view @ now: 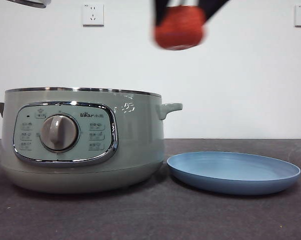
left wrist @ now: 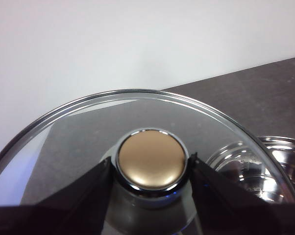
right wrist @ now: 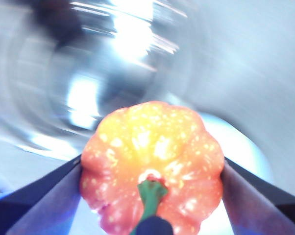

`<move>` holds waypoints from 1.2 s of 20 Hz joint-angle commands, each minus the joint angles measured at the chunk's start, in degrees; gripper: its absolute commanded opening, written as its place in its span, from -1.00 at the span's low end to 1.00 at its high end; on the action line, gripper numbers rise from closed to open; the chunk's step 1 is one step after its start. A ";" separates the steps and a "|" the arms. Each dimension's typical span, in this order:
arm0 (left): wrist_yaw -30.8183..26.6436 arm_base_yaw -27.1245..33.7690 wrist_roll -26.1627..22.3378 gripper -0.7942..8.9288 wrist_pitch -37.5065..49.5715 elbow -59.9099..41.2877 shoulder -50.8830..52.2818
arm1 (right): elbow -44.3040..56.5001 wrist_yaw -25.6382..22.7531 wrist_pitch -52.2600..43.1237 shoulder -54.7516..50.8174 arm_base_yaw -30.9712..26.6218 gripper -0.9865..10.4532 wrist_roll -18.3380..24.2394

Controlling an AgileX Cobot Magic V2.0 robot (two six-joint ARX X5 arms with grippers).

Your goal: Take the pumpkin out from the steamer,put the pumpkin in the blue plate,close the lid

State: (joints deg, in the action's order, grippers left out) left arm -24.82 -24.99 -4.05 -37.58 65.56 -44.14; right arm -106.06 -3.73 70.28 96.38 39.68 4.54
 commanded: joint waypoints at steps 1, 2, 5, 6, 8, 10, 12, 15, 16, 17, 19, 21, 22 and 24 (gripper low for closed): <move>-0.42 -0.09 -0.63 -0.85 3.63 0.55 0.68 | 0.72 -5.27 3.74 -1.88 -2.97 -0.85 -5.77; -0.39 -0.09 -0.63 -0.85 3.89 0.55 0.68 | 2.10 -7.89 4.22 -3.19 -3.96 -0.85 -7.17; -0.28 -0.09 -0.63 -0.85 5.03 0.55 0.68 | 10.78 -14.47 1.29 -8.52 -6.45 -0.85 -10.29; -0.17 -0.09 -0.61 -0.85 5.42 0.55 0.68 | 15.41 -14.73 -1.75 -10.75 -7.17 -0.85 -10.69; 0.24 -0.09 -0.48 -0.85 6.12 0.55 0.68 | 25.11 -14.19 -9.51 -14.99 -7.89 -0.85 -10.69; 2.97 -0.09 -0.46 -0.85 6.54 0.55 0.68 | 34.36 -14.12 -17.62 -17.88 -7.87 -0.85 -10.69; 4.28 -0.09 -0.44 -0.85 7.04 0.55 0.28 | 41.57 -10.38 -24.94 -18.38 -7.80 -0.85 -10.69; 4.31 -0.09 -0.44 -0.85 7.23 0.55 -0.72 | 48.81 -3.43 -35.26 -16.81 -7.80 -0.85 -10.69; 4.44 -0.09 -0.44 -0.85 7.32 0.55 -1.46 | 50.16 -2.99 -37.70 -15.52 -7.80 -0.85 -10.67; 4.87 -0.09 -0.44 -0.85 7.32 0.55 -1.99 | 50.53 -2.75 -38.75 -14.10 -7.80 -0.82 -10.67; 6.69 -0.09 -0.44 -0.85 7.56 0.55 -3.21 | 50.53 -2.58 -40.04 -10.34 -7.89 -0.82 -10.51; 7.30 -0.09 -0.44 -0.85 7.91 0.55 -4.55 | 50.53 -2.54 -41.75 -6.71 -8.39 -0.81 -10.43; 7.30 -0.09 -0.44 -0.85 8.00 0.55 -5.22 | 50.53 -2.54 -42.42 -5.05 -8.50 -0.78 -10.43; 7.56 -0.09 -0.44 -0.85 7.91 0.55 -6.16 | 50.53 -2.56 -42.82 -2.97 -8.52 -0.50 -10.49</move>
State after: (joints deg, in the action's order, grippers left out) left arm -17.17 -25.08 -4.03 -32.49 65.56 -51.07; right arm -56.12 -6.33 27.66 93.06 31.14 -5.41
